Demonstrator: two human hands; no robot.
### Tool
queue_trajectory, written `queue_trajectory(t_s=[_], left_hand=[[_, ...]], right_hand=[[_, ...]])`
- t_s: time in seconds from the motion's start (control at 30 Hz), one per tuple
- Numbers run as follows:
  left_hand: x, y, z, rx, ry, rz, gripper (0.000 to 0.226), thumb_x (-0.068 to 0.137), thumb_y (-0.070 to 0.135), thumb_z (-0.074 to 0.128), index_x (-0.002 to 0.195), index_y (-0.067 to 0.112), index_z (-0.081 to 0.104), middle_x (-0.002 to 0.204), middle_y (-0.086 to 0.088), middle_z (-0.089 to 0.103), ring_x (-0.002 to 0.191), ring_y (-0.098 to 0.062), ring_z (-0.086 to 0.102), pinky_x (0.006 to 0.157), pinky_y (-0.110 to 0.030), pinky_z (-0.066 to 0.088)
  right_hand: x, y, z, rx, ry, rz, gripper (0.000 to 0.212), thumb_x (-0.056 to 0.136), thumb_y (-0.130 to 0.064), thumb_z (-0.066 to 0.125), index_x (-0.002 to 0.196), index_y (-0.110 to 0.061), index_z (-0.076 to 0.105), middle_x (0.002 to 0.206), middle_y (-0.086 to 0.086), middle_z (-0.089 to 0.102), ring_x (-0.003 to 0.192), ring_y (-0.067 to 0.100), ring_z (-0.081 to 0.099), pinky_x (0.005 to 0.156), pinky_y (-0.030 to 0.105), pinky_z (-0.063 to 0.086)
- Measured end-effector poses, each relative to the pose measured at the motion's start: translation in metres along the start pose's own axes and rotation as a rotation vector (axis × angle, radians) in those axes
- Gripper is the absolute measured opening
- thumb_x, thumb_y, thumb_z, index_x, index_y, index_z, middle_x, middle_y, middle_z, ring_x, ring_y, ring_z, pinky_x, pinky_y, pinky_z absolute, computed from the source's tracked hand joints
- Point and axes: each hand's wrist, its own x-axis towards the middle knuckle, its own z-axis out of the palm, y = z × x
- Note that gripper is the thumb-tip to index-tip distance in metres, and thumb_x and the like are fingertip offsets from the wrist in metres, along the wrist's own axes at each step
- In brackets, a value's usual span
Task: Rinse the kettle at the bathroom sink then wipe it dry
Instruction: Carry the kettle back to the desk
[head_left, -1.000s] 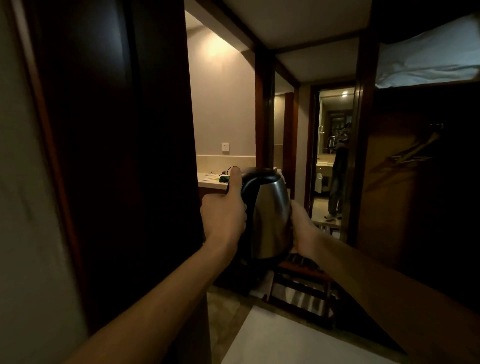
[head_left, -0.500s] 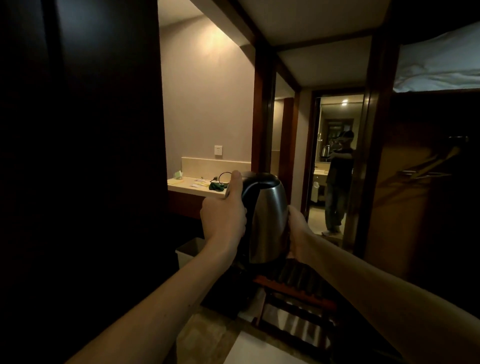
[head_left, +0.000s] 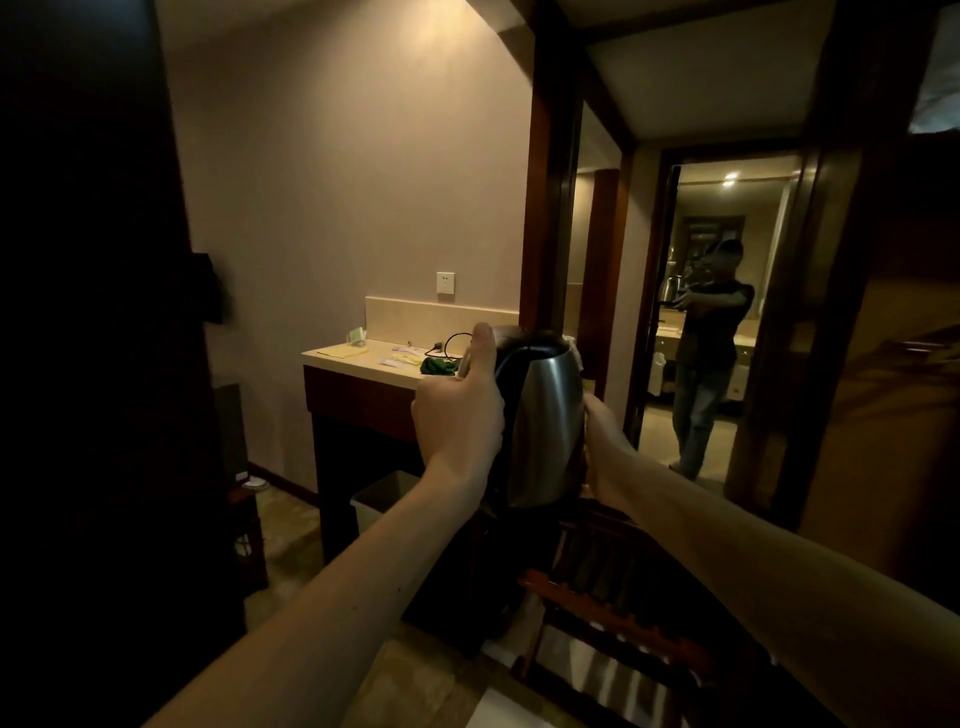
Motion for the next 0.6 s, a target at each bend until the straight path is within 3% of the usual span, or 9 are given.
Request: queue_trajectory(t_s=[0.3,0.47,0.6], left_hand=[[0.121,-0.053,0.071,0.010,0.125,0.044,0.052,0.088,0.058,0.054,0.074,0.008,0.059,0.059,-0.005,0.055,0.049,-0.015,0.050,0.047,-0.027,0.039],[0.186,-0.078,0.099,0.050,0.219,0.057,0.054,0.087,0.060,0.053,0.075,0.007,0.059,0.059,-0.004,0.056,0.049,-0.014,0.052,0.049,-0.026,0.040],[0.239,-0.102,0.113,0.089,0.253,0.049,0.057,0.085,0.065,0.053,0.070,0.010,0.057,0.053,0.001,0.055,0.045,-0.011,0.051,0.044,-0.023,0.039]], right_hand=[[0.157,-0.031,-0.008,-0.030,-0.120,-0.002,0.040,0.103,-0.038,0.034,0.086,-0.013,0.060,0.086,0.010,0.061,0.078,0.022,0.057,0.063,0.033,0.042],[0.237,-0.044,-0.004,-0.068,-0.186,0.023,0.044,0.101,-0.045,0.033,0.087,-0.015,0.061,0.091,0.012,0.063,0.084,0.024,0.057,0.080,0.037,0.046],[0.294,-0.046,0.003,-0.096,-0.208,0.030,0.044,0.102,-0.046,0.031,0.089,-0.016,0.061,0.092,0.010,0.061,0.084,0.023,0.055,0.079,0.037,0.043]])
